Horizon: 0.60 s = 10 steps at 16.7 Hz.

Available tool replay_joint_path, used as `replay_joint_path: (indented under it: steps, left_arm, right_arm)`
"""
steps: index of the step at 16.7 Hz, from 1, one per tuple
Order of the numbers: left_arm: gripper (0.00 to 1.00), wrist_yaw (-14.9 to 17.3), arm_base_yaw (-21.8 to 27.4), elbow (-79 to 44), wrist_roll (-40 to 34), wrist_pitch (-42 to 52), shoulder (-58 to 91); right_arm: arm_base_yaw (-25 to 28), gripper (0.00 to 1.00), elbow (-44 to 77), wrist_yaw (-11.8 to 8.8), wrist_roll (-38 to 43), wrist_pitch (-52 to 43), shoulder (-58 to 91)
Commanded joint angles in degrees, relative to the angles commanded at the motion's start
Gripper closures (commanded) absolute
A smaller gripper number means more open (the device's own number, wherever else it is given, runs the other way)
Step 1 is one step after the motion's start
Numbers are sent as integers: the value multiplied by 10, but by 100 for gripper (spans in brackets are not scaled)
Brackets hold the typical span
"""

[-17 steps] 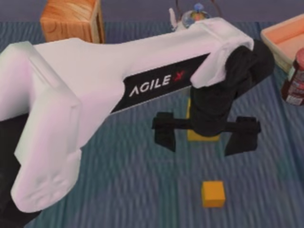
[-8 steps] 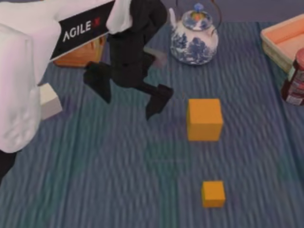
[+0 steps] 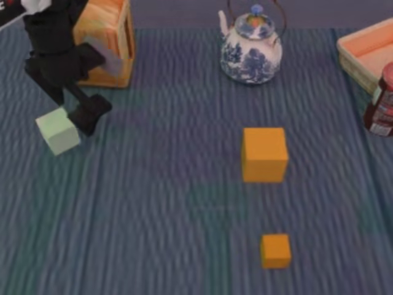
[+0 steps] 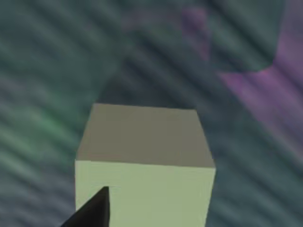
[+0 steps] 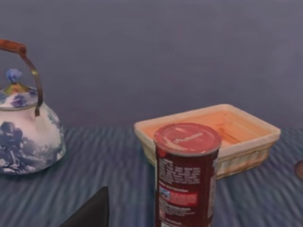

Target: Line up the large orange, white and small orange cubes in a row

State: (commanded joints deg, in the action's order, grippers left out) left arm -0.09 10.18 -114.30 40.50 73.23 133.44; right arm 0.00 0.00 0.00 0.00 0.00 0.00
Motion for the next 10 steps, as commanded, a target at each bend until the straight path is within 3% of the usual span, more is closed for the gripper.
replay_joint_path:
  steps: [4,10]
  left_arm:
    - [0,3,-57,0,94,-9,-11]
    - [0,3,-62,0,103,-10,-11]
  right_arm:
    - [0,0,0,0,0,0,0]
    - [0,0,0,0,0,0,0]
